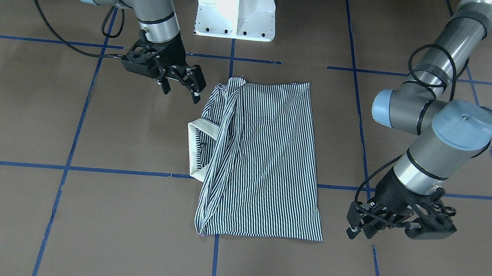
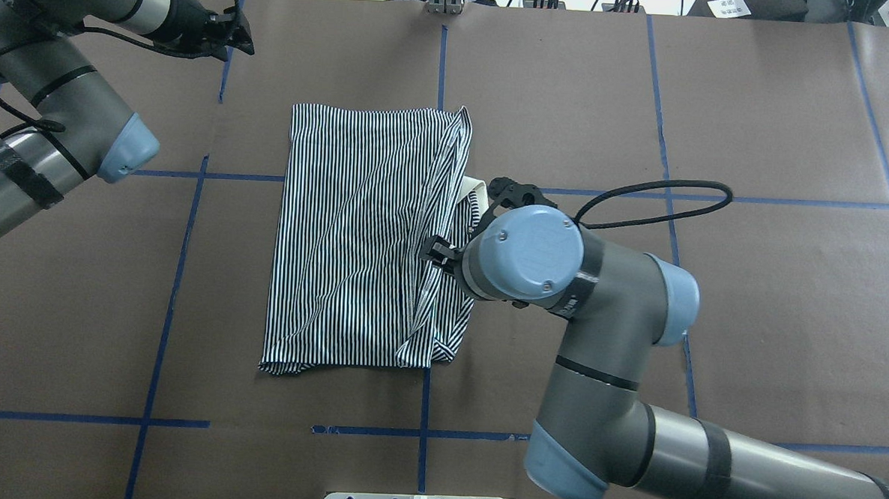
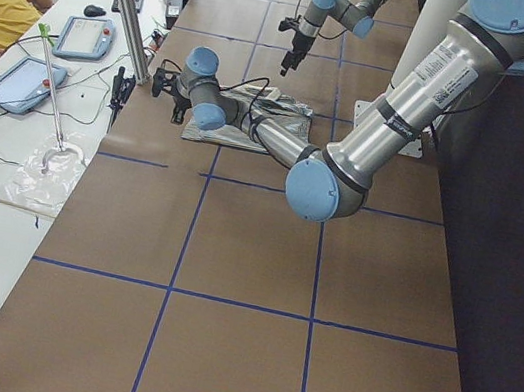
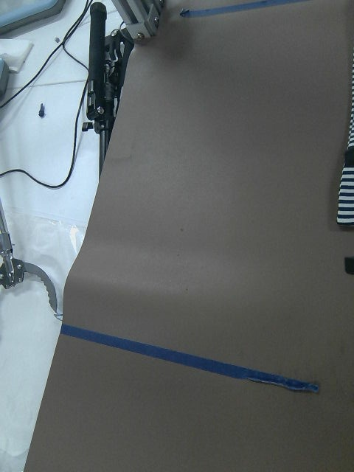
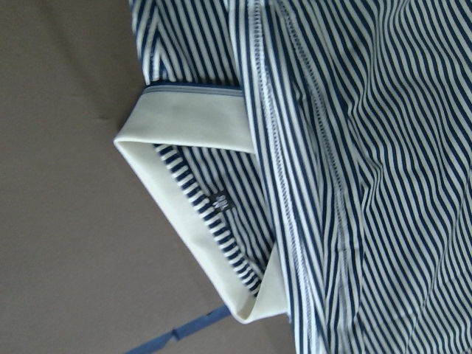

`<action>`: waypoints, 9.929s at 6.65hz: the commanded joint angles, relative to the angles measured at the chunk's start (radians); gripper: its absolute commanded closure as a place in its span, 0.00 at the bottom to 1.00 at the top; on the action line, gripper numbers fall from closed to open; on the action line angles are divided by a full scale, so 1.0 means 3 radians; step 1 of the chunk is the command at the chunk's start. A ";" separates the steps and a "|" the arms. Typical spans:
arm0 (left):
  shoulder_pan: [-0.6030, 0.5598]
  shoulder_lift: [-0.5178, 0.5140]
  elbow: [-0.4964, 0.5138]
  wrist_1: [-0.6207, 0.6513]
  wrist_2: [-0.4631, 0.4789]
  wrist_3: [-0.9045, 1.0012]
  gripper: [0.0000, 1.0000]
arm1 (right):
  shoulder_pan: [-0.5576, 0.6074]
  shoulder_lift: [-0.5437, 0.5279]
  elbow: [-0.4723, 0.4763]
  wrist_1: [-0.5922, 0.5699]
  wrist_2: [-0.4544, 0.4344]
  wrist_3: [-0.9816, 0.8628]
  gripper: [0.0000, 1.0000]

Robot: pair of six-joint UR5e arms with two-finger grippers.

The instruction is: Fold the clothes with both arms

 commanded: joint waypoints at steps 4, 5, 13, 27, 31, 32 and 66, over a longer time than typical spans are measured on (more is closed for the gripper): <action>-0.0003 0.0070 -0.0037 -0.0012 0.0009 0.0002 0.46 | -0.0134 0.0646 -0.0943 -0.0334 0.0155 -0.0672 0.00; -0.0003 0.0070 -0.0042 -0.0007 0.0009 0.0002 0.46 | -0.0134 0.0707 -0.1040 -0.0334 0.0160 -0.0683 0.00; 0.0002 0.0065 -0.0124 0.0004 0.0004 -0.0003 0.46 | 0.0050 -0.0563 0.0276 -0.0564 0.0390 -0.1418 0.00; 0.0002 0.0070 -0.0160 0.0014 0.0014 -0.0009 0.46 | -0.0236 -0.0177 -0.0228 0.0392 0.0150 0.1183 0.18; -0.0003 0.0121 -0.0267 0.0019 0.0014 -0.0009 0.46 | -0.0231 -0.0202 -0.0223 0.0413 0.0175 0.1122 1.00; -0.0003 0.0121 -0.0267 0.0019 0.0014 -0.0009 0.46 | -0.0231 -0.0177 -0.0223 0.0413 0.0160 0.1117 1.00; 0.1152 0.1123 -0.2231 0.0817 0.0592 -0.1454 0.34 | -0.0272 -0.0289 0.0257 0.0086 0.0134 0.1010 1.00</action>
